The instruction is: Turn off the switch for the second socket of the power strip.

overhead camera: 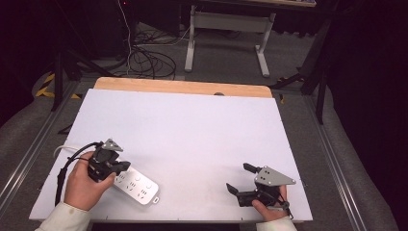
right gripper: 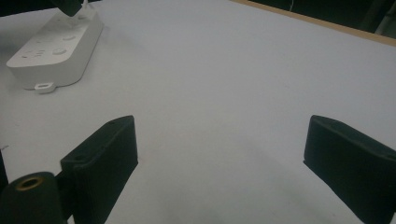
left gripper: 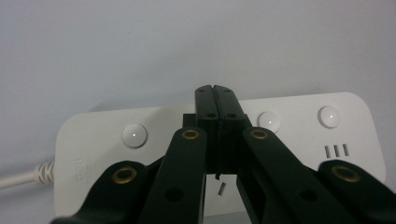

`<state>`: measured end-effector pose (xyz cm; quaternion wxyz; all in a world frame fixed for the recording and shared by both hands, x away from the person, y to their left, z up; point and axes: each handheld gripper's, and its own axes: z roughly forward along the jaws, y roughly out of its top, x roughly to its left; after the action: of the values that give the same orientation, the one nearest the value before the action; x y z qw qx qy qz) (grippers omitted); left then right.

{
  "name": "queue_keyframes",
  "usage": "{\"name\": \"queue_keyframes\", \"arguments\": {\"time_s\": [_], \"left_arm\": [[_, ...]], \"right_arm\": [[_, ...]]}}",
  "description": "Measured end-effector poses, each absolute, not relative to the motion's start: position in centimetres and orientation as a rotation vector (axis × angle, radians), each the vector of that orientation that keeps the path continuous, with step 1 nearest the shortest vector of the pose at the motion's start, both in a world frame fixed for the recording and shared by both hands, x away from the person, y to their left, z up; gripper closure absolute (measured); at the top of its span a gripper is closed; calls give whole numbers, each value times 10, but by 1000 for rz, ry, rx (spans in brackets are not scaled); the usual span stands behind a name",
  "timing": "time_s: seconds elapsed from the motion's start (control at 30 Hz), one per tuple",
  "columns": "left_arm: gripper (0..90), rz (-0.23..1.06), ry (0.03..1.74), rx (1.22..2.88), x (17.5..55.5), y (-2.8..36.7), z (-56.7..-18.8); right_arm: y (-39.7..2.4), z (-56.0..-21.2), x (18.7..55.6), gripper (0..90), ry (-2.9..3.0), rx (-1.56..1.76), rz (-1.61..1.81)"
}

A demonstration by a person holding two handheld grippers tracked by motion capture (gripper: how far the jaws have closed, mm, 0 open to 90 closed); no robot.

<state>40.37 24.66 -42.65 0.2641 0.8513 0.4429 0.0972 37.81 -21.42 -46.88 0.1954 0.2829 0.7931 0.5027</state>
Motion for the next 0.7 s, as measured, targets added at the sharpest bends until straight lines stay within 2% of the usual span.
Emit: {"name": "queue_keyframes", "arguments": {"time_s": [0.47,0.53,0.67,0.7], "left_arm": [[898,287,1153,2283,397,245,-415],[812,290,1147,2270,397,245,-416],[764,340,1084,2219,393,248,-415],[659,345,1062,2188,392,249,-415]], "right_arm": [[-215,-469,378,102,2226,799,1405],[-215,-469,378,101,2224,800,1409],[-214,-469,378,101,2227,800,1406],[-214,-469,378,101,2227,801,1406]]}}
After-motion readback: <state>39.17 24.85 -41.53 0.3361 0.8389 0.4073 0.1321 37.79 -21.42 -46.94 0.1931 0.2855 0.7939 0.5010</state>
